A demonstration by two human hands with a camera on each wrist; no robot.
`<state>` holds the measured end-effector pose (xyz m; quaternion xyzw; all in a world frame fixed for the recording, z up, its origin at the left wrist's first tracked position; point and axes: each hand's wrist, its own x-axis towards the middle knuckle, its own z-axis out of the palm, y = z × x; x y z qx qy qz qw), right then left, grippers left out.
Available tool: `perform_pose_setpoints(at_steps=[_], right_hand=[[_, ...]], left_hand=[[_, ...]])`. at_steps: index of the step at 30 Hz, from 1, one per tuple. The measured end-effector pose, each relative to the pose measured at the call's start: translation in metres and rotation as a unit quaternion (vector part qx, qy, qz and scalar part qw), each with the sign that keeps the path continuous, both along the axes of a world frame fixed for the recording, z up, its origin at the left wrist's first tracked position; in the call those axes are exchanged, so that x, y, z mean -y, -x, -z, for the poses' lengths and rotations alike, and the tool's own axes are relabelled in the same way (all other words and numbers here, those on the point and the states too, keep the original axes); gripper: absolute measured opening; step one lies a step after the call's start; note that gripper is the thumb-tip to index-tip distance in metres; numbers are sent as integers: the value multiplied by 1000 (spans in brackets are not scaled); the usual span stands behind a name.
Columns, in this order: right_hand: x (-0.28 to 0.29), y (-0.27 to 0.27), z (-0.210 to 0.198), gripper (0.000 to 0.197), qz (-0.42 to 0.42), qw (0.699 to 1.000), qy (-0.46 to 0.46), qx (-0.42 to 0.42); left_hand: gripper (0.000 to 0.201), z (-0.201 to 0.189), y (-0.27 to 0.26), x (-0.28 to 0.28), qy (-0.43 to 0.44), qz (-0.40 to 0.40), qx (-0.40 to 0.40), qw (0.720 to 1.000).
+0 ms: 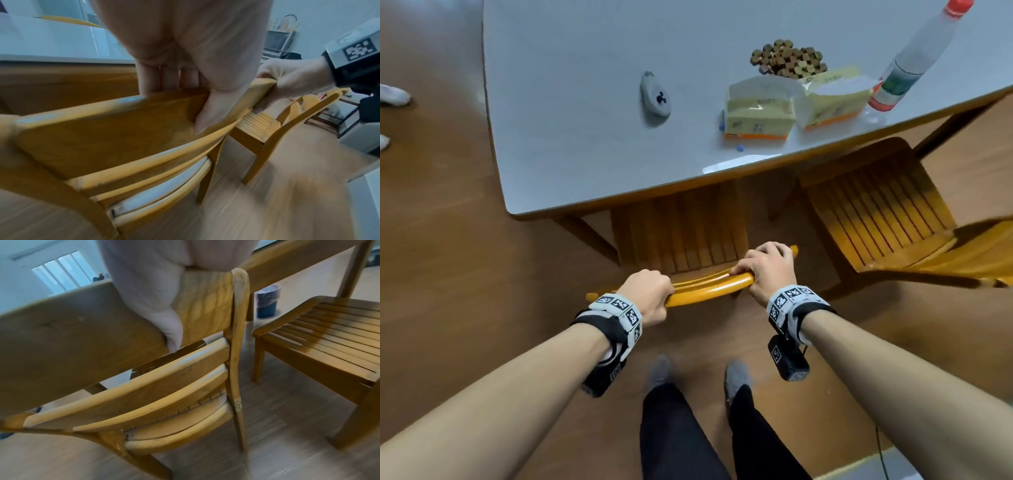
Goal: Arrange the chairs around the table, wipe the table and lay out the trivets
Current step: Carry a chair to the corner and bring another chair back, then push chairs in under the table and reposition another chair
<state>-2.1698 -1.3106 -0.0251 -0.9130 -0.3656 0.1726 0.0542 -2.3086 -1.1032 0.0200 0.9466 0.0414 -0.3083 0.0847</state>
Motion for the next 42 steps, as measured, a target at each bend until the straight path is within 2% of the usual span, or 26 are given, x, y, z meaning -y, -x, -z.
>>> perform_pose_setpoints(at_steps=[5,12,15,17,19,21,24,27,29,31,34,37,39,41,42], right_hand=[[4,4,18,38,-43,999,4,-2],[3,5,7,45,-96,994,35,-34],[2,3,-2,46,-108,991,49,-66],[0,2,-10,44,-105,990,55,-77],[-4,2,-18,43,-89,988,57,-114],[-9,-2,-30,44,-46,974,67,-210],[-19,-12,-48,42,16,954,60,-294],[-39,-11,-78,35,95,950,-7,-298],[-55,-15,-93,41,169,935,-103,-296],[-79,-23,-107,41,254,907,-217,-257],[-122,-14,-165,31,341,848,-364,-181],[-163,12,-231,39,426,762,-454,-176],[-186,26,-263,49,434,727,-508,-155],[-201,39,-284,67,432,722,-529,-113],[-207,44,-298,70,444,698,-550,-114]], left_hand=[[28,19,17,10,-12,-39,-5,999],[40,13,32,25,-23,-129,12,991],[45,9,27,25,-4,-158,-16,987],[45,5,19,19,19,-152,-67,986],[57,1,10,10,49,-152,-123,979],[65,-5,-2,-1,97,-173,-144,970],[58,-22,-26,-23,189,-218,-86,954],[52,-55,-50,-48,271,-235,-1,934],[48,-72,-66,-59,325,-269,59,905],[45,-96,-82,-79,372,-286,131,873],[42,-140,-101,-113,429,-287,202,832],[40,-187,-104,-150,476,-299,227,795],[35,-215,-103,-174,496,-293,235,782],[32,-240,-100,-194,511,-283,244,774],[33,-252,-98,-202,521,-277,246,768]])
